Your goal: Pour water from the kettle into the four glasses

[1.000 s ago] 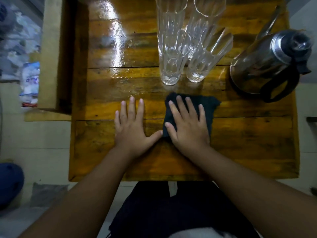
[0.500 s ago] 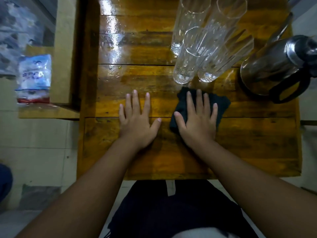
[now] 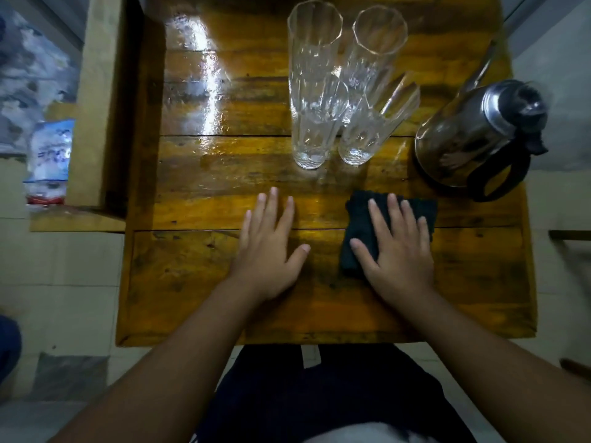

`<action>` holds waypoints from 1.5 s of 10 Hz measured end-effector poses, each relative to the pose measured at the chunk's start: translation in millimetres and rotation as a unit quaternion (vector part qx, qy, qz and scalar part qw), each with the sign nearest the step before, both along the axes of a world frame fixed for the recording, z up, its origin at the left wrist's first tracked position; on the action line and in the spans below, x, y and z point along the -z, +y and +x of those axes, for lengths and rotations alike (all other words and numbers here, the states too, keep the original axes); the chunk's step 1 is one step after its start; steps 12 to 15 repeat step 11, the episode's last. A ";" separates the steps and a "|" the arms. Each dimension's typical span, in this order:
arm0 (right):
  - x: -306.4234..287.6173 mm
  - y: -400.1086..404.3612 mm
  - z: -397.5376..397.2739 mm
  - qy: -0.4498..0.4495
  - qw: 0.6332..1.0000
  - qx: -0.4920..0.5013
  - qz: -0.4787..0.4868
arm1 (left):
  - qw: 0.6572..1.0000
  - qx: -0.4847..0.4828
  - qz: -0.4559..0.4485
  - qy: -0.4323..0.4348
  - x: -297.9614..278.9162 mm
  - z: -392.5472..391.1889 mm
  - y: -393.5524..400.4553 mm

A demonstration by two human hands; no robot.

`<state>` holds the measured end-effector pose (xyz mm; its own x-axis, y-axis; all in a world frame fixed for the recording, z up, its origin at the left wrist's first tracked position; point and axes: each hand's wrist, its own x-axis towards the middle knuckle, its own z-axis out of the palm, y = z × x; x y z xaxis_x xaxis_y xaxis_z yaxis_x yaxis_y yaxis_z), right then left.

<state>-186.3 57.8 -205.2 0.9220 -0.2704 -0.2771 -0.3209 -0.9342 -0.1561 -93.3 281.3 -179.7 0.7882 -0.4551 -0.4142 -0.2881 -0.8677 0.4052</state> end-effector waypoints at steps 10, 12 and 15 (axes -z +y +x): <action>-31.5 -76.5 -3.5 0.094 0.995 -0.028 0.021 | 0.997 0.000 0.074 0.001 -10.2 -15.8 -107.3; -62.3 -73.4 -0.9 0.111 0.992 -0.024 0.058 | 1.000 -0.018 0.020 0.007 -39.7 -13.4 -111.8; -62.3 -73.4 -0.9 0.111 0.992 -0.024 0.058 | 1.000 -0.018 0.020 0.007 -39.7 -13.4 -111.8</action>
